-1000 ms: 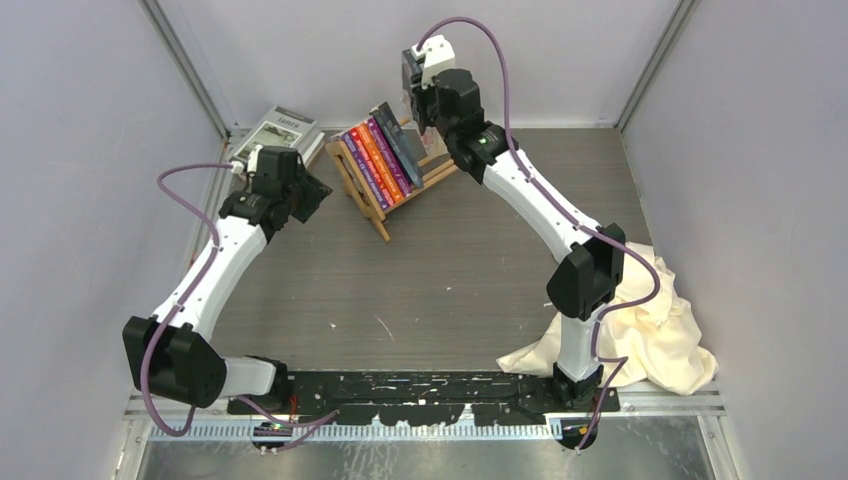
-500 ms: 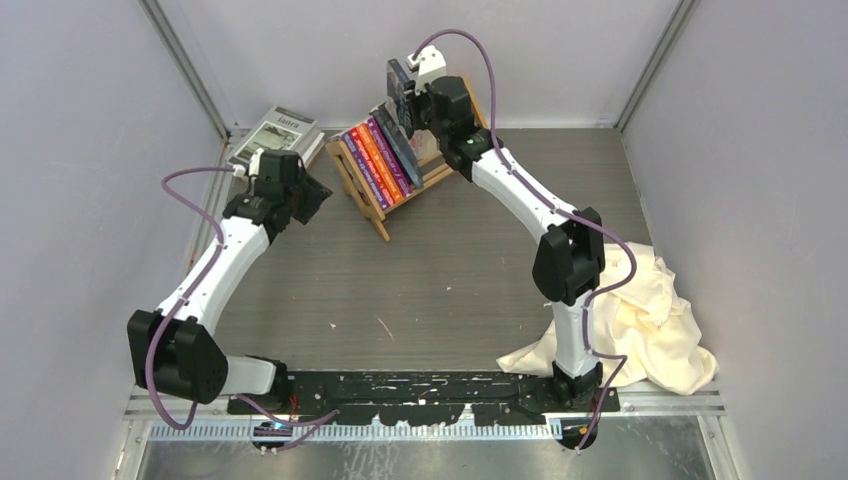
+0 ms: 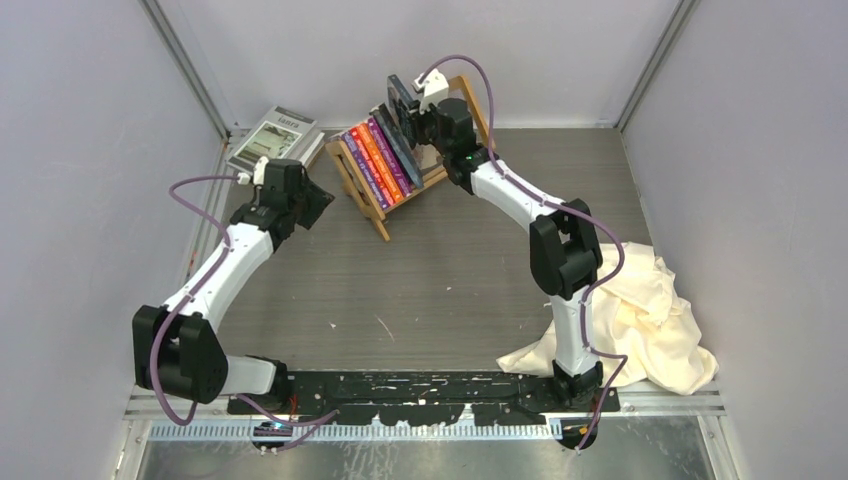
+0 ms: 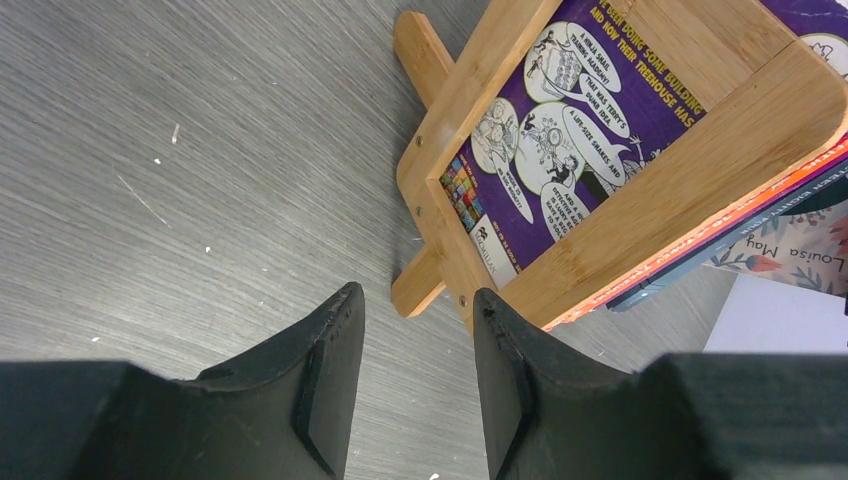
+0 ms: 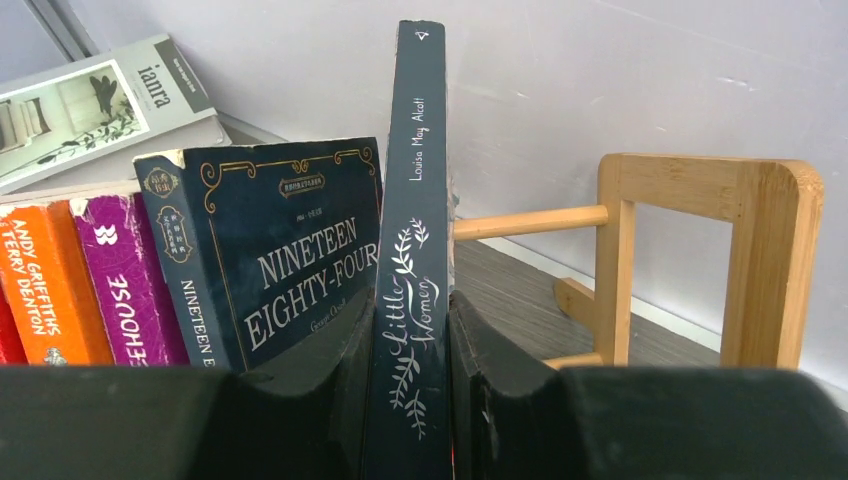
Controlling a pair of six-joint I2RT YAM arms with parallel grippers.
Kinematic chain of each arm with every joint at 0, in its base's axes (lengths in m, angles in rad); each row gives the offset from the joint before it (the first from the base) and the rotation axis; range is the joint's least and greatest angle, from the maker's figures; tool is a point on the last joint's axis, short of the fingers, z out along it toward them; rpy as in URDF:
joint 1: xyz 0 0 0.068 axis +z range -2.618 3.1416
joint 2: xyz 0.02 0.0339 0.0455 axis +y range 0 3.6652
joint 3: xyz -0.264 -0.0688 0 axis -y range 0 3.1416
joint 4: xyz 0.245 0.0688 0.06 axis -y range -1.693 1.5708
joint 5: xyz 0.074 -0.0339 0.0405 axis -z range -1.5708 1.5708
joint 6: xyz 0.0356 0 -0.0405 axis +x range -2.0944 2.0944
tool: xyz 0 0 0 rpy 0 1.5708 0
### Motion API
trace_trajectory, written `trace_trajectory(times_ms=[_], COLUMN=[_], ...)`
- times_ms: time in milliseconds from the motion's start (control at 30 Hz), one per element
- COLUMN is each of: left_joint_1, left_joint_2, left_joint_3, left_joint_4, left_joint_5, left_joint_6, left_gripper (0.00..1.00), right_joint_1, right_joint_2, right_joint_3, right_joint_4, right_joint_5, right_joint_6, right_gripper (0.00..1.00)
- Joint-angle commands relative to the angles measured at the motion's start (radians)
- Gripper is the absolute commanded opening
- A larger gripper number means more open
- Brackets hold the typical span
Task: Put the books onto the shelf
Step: Place the book on the shelf.
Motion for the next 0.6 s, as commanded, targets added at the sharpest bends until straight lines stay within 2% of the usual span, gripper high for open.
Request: trace_trajectory(times_ms=[0,567], left_joint_1=[0.007,0.003], left_joint_2=[0.002,0.042], left_joint_3=[-0.017,-0.043], left_joint_4=[0.106,0.175], left_joint_5=[-0.021,-0.011], left_joint_6=[-0.013,-0.03], left_gripper=[0.44,0.44], right_joint_1=[0.0,0.0], right_joint_2=[-0.04,-0.063], right_joint_3=[-0.05,-0.269], right_joint_4=[0.241,0.368], right_joint_5=[-0.04,-0.006], right_joint_6=[0.023,0.069], right_gripper=[0.01,0.01])
